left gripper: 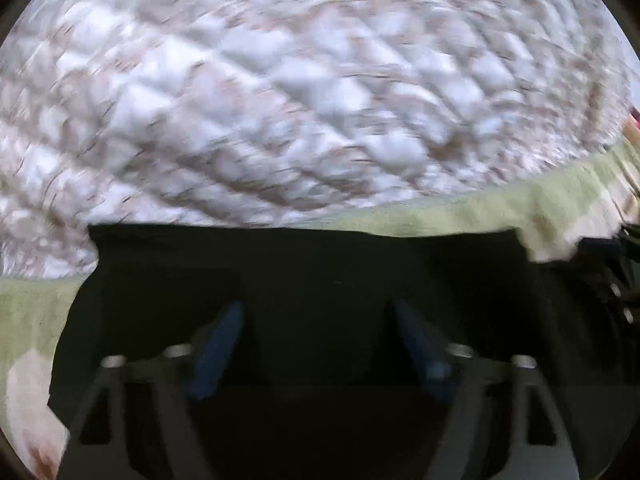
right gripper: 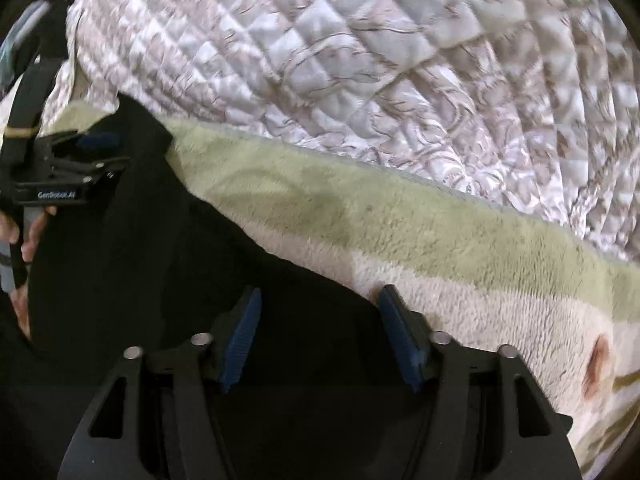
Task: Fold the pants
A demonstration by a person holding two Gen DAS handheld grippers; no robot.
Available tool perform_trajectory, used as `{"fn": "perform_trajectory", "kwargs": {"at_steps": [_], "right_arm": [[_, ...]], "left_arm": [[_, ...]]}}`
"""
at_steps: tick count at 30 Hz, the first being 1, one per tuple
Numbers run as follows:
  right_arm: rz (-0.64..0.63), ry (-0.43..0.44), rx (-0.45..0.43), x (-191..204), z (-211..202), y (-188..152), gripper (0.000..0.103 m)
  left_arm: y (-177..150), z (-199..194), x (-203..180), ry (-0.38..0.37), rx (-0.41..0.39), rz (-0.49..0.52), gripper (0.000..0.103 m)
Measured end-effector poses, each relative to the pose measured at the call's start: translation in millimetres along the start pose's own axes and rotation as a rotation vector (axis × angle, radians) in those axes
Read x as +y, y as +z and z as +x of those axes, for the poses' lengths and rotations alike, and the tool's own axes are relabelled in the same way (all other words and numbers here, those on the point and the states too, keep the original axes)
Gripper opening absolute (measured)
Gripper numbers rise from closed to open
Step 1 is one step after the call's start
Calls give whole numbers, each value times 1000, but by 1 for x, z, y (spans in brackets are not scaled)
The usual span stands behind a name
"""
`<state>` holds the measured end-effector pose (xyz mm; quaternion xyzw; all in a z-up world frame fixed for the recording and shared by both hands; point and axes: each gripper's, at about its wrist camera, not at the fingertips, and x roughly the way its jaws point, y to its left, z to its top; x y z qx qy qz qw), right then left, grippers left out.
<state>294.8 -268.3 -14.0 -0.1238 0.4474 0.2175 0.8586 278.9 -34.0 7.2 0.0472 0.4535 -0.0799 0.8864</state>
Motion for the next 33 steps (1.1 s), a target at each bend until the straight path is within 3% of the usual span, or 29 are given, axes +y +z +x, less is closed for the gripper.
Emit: {"fn": "perform_trajectory", "kwargs": {"at_steps": [1,2,3,4,7,11,18,24,30,33], "right_arm": [[-14,-22,-4,2,-2,1,25],[-25,-32,-8,4,-5,2,14],[-24,-23,-12,5,-7,1,10],[-33,-32,-16,9,-10,-1,9],[-52,-56,-43,20,-22,-7,8],[-29,-42,-141,42,-70,-24,8],[64,9,-280,79,-175,-91,8],[199,55,-226,114,-203,-177,8],[337,77,-89,129,-185,-239,11],[430,106,-84,125,-181,-258,18]], "left_arm": [[-1,-3,-6,-11,-8,18,42],[-2,-7,-13,4,-16,43,31],[-3,-10,-18,26,-27,69,24],[-4,-14,-23,43,-39,84,5],[-4,-32,-22,65,-66,62,4],[-15,-80,-6,46,-141,-8,4],[-90,-187,2,-37,-259,-121,4],[-170,-223,-9,-69,-218,-158,4],[-241,-223,-16,-92,-110,-192,5],[-259,-219,-17,-79,-56,-188,5]]}}
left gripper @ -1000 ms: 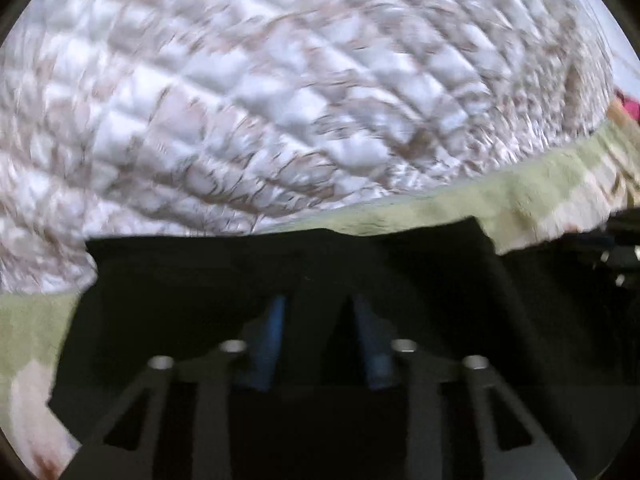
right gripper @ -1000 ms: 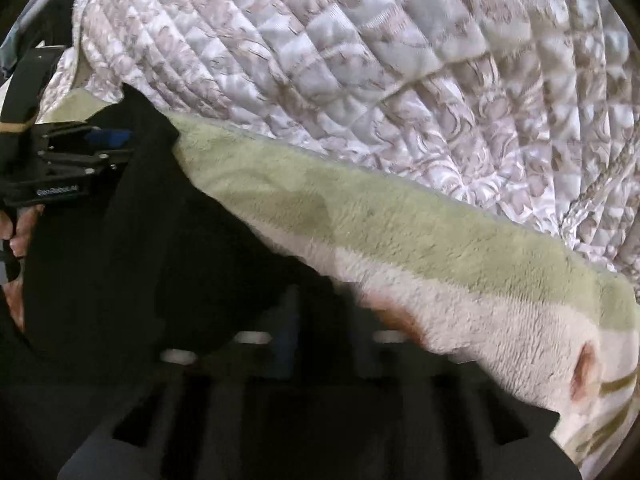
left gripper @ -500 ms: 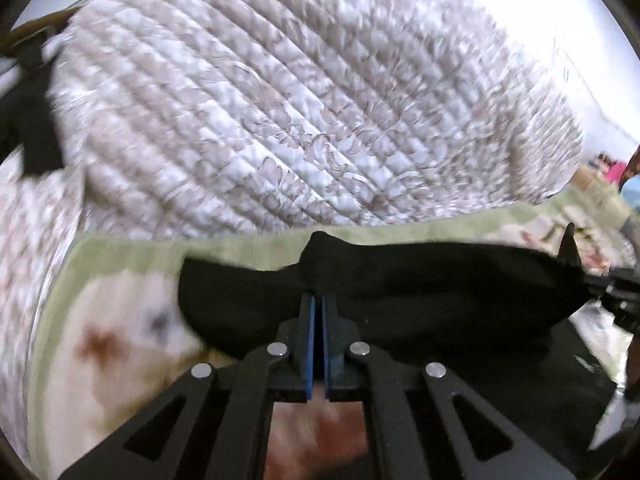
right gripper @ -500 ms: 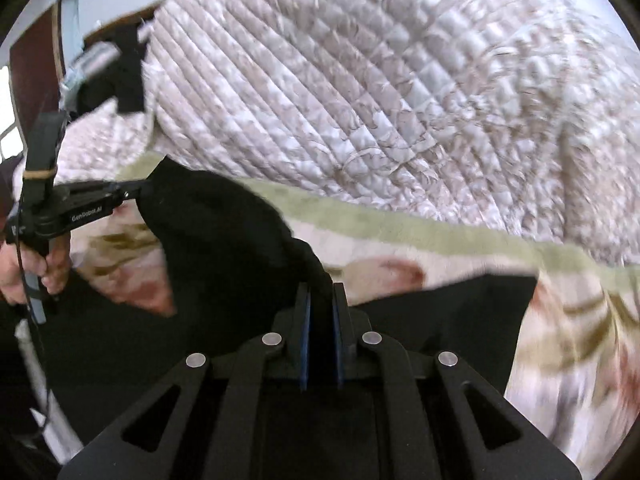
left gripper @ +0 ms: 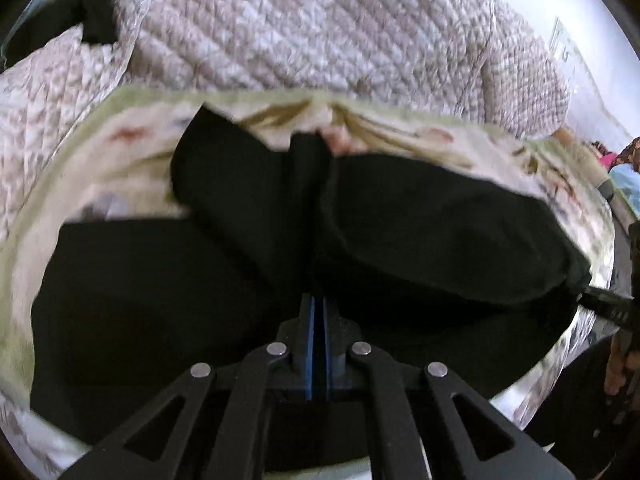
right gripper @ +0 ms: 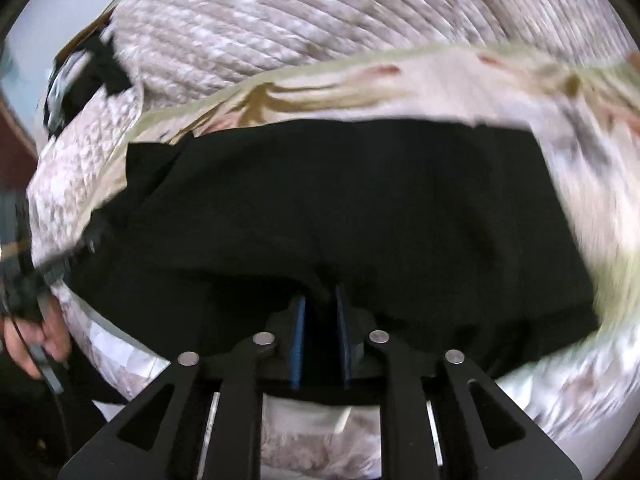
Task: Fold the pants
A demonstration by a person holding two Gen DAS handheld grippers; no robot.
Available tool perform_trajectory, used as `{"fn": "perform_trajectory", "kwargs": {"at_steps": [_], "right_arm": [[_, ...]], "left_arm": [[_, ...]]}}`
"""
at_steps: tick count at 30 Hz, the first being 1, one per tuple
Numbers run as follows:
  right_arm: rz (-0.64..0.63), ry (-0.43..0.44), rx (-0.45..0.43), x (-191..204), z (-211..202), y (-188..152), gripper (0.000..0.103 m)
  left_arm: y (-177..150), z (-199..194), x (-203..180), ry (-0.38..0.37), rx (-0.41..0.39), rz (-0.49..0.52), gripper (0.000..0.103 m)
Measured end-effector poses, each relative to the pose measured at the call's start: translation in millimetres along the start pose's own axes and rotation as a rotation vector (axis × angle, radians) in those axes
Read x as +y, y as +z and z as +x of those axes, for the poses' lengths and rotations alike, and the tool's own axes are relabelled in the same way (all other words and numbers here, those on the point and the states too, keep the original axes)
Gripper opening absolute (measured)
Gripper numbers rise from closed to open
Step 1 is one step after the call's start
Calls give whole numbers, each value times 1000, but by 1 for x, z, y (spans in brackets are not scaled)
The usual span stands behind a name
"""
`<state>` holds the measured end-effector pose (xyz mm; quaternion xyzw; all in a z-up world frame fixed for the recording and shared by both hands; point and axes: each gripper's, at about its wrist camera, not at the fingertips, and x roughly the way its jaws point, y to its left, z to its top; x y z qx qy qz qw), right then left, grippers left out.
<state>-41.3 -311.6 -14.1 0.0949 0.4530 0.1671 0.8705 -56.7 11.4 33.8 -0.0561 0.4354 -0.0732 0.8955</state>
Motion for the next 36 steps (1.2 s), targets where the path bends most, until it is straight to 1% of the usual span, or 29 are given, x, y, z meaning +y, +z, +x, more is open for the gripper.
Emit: {"fn": "perform_trajectory", "kwargs": {"at_steps": [1,2,3,4,5,6,7,8,9,11,13,14,17,19,21,22,24,25,27,28,29,30,31,32,33,34,35,36], "right_arm": [[35,20,-13,-3,-3,-2,23],[56,38,-26,-5,-8,-4,26],[68,50,-41,-6,-13,-6,32],[82,57,-62,-7,-19,-7,42],[99,66,-80,-8,-24,-9,46],[119,76,-93,-11,-28,-11,48],[146,85,-102,-14,-30,-12,48],[172,90,-105,-18,-30,-14,48],[213,89,-106,-25,-30,-16,48],[279,80,-115,-35,-31,-19,48],[343,85,-132,-45,-33,-20,48],[368,87,-137,-49,-34,-21,48],[439,45,-135,-63,-33,-22,48],[504,34,-147,-74,-34,-24,48],[540,17,-164,-82,-35,-24,48],[551,5,-179,-85,-36,-24,48],[567,-4,-205,-88,-37,-21,48],[581,-5,-213,-90,-37,-19,48],[587,-1,-237,-91,-33,-11,48],[575,-9,-244,-90,-32,-9,45],[572,-22,-249,-91,-31,-8,38],[573,-45,-254,-92,-32,-8,15],[572,-43,-265,-94,-34,-8,7],[587,-19,-278,-97,-38,-10,7],[590,-12,-291,-97,-42,-11,7],[576,-29,-305,-95,-46,-11,7],[564,-28,-310,-94,-49,-11,7],[561,-23,-313,-93,-49,-10,7]], "left_arm": [[-2,-3,3,5,1,-7,5],[-2,-8,5,3,-3,-14,5],[-2,-13,7,6,-14,-25,7],[1,-19,9,11,-29,-33,13],[3,-23,9,8,-42,-39,24],[7,-27,9,2,-57,-43,31],[13,-28,8,-3,-72,-44,41],[19,-29,5,-8,-87,-38,47],[27,-28,1,-9,-95,-25,48],[39,-18,-9,-6,-93,18,59],[52,2,-22,23,-74,71,59],[58,14,-27,35,-52,88,59],[70,50,-36,57,3,111,59],[75,69,-41,88,24,137,59],[78,86,-42,122,54,146,59],[78,90,-43,129,50,154,58],[80,90,-45,144,18,167,33],[81,85,-46,142,3,167,8],[84,70,-43,138,-40,149,8],[83,59,-40,126,-71,137,7],[80,45,-36,124,-106,125,6],[77,33,-31,114,-132,111,6],[72,18,-25,97,-156,81,6],[65,2,-18,120,-187,55,4],[60,-11,-12,150,-223,46,4],[54,-24,-2,138,-253,26,5],[49,-32,8,122,-252,-8,5],[43,-36,21,136,-236,-52,5]]}}
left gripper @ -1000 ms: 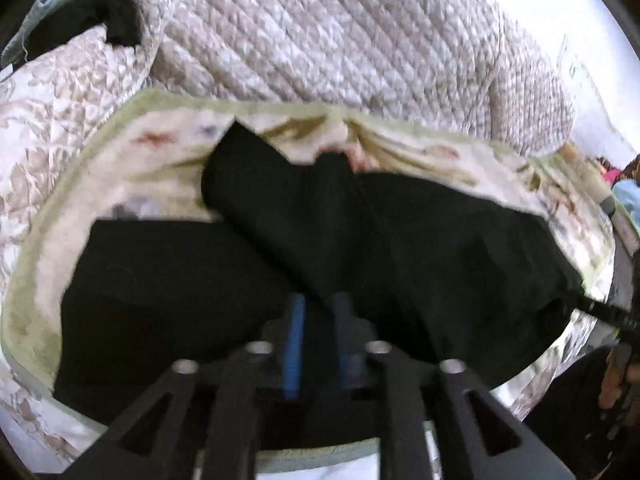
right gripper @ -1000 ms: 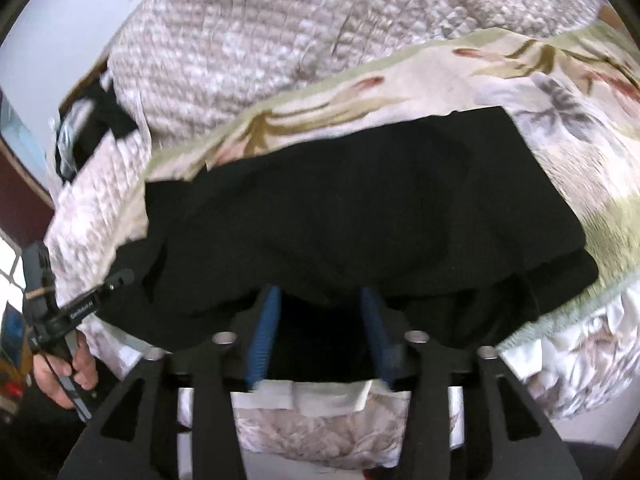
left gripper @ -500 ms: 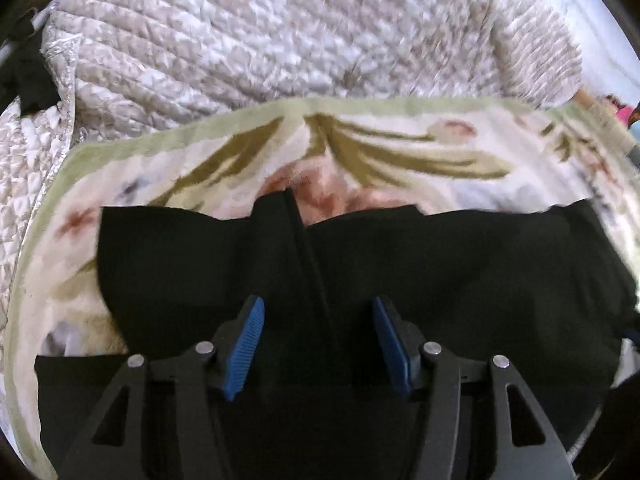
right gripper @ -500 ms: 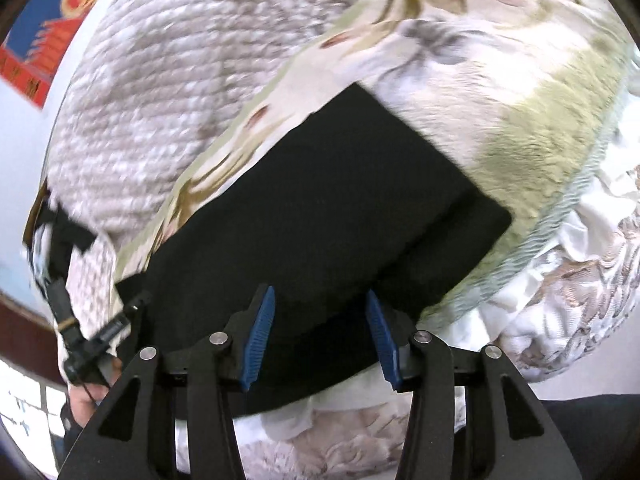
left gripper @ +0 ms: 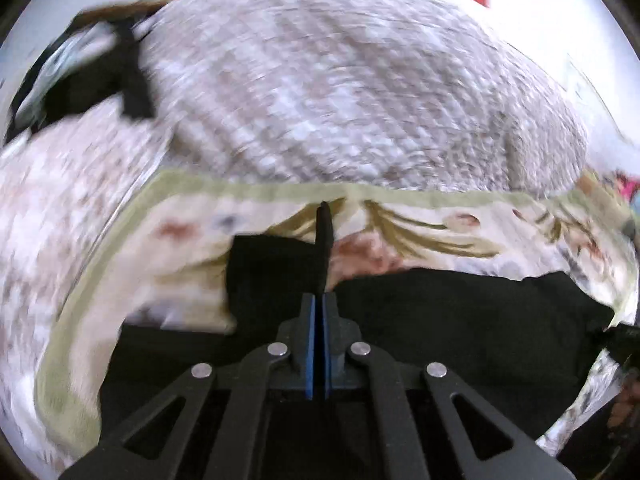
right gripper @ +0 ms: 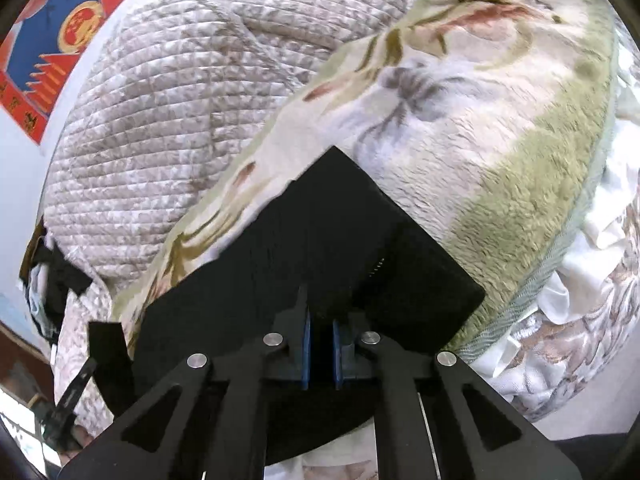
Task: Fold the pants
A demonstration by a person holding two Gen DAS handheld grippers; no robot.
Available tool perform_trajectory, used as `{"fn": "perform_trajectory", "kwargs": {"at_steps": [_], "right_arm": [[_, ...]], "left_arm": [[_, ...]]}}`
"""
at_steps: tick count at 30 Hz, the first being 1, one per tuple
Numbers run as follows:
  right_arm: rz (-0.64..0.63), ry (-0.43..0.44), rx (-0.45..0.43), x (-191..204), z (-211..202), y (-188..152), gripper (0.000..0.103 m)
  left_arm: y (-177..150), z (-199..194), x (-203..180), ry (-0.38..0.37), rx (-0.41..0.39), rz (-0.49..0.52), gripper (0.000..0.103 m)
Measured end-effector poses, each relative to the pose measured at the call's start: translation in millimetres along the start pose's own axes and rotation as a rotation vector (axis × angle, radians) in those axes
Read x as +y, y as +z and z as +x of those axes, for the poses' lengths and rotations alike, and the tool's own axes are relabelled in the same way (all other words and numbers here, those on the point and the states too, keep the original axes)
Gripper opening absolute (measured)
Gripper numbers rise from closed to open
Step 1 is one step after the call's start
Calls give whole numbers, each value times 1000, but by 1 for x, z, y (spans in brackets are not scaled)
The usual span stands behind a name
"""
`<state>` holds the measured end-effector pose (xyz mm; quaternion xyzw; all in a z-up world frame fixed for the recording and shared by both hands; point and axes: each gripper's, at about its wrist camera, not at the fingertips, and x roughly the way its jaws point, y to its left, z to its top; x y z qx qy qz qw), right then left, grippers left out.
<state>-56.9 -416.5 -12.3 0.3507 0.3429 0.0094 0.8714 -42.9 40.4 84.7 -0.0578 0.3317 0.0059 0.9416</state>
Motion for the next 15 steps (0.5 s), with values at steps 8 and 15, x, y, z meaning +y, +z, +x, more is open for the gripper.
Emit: {"fn": "perform_trajectory", "kwargs": {"at_steps": [8,15], "right_arm": [[20,5,-13,1,-10,-1,7],[73,-12,48,-14,4,-6,10]], "left_arm": [[-43,-37,84,136,6,-300,5],[-87,-23,109,97,119,-476,7]]}}
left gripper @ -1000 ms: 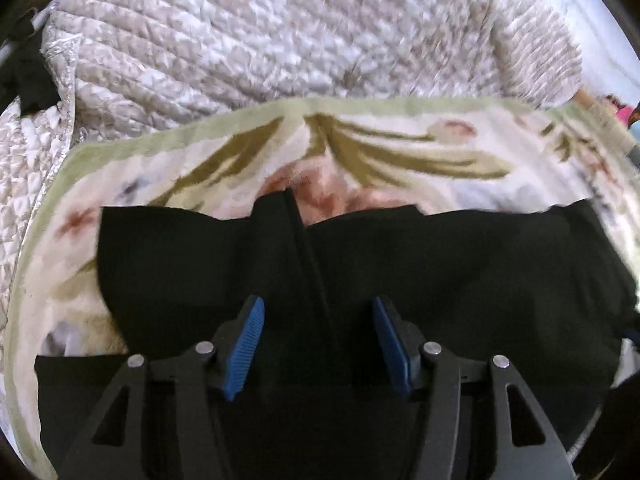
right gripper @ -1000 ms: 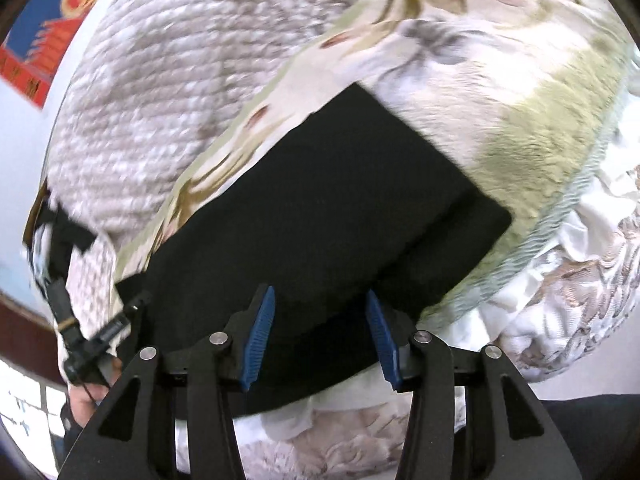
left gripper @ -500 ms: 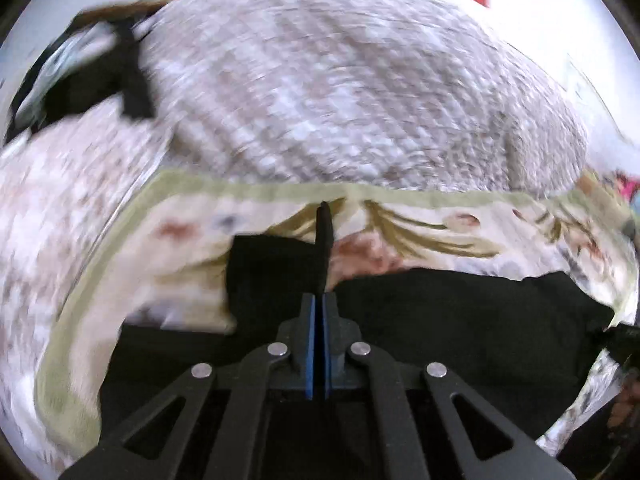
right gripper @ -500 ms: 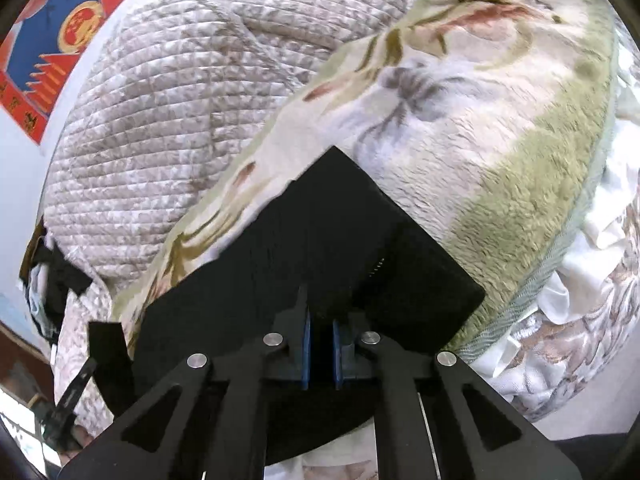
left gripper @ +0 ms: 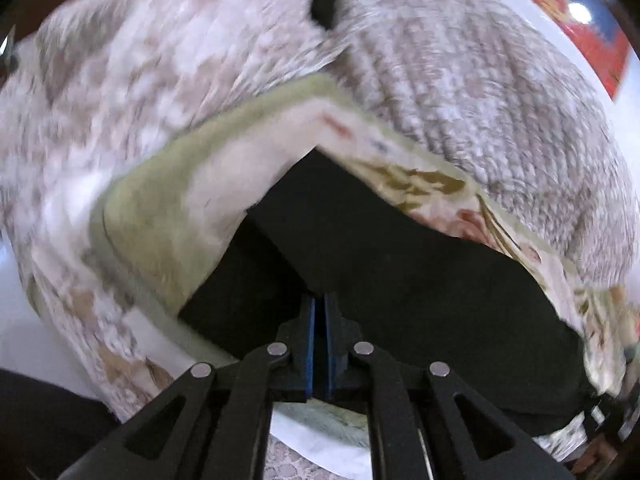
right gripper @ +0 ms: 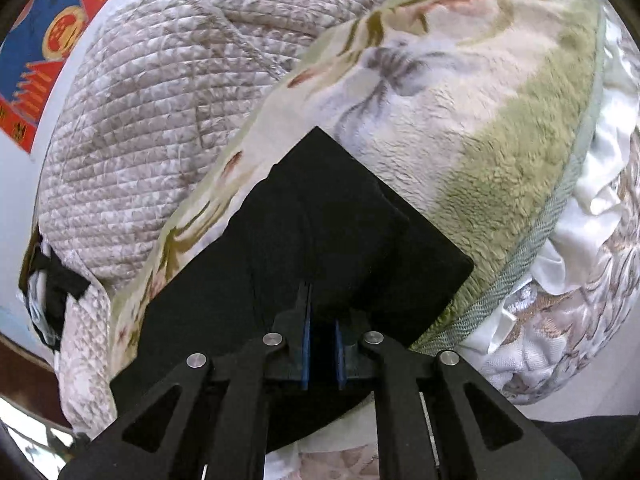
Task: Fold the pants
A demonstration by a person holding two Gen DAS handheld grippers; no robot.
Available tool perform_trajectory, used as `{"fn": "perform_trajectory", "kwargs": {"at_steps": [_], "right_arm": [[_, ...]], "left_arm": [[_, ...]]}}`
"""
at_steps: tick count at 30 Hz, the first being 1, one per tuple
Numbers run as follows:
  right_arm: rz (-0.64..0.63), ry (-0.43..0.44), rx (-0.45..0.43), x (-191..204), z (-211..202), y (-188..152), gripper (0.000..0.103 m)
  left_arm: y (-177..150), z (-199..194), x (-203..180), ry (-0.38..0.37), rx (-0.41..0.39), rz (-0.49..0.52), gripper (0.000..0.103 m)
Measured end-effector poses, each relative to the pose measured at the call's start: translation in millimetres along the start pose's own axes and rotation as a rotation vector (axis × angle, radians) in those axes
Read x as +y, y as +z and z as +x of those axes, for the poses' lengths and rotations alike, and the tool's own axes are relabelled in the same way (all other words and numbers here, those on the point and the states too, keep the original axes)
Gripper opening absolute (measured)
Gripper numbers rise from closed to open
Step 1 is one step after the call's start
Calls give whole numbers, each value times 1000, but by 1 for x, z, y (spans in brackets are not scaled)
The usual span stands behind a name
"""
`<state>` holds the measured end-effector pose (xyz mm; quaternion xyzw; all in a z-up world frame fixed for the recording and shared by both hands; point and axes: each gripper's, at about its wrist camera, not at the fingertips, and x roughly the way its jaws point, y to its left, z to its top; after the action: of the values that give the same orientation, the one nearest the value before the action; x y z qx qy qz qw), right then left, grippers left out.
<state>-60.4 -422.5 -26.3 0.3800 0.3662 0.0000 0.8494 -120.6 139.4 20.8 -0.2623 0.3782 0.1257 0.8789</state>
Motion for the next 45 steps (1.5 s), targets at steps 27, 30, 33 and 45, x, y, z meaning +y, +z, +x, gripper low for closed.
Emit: {"fn": "perform_trajectory", "kwargs": {"at_steps": [27,30,33,45], "right_arm": [[-2,-85,26,0,-9,8,8],[-24,-93,16,4,-14,8,8],[-11,-115,36,-1,-9,5,8],[-145,-223,-195,24,-61,10,27]], "left_arm": [[4,-6,9,60,6,9,4],[4,-11,5,61,-13,28,4],[1,-12,4,76,-15,38,4],[25,-40,-2,145,-144,62,9]]}}
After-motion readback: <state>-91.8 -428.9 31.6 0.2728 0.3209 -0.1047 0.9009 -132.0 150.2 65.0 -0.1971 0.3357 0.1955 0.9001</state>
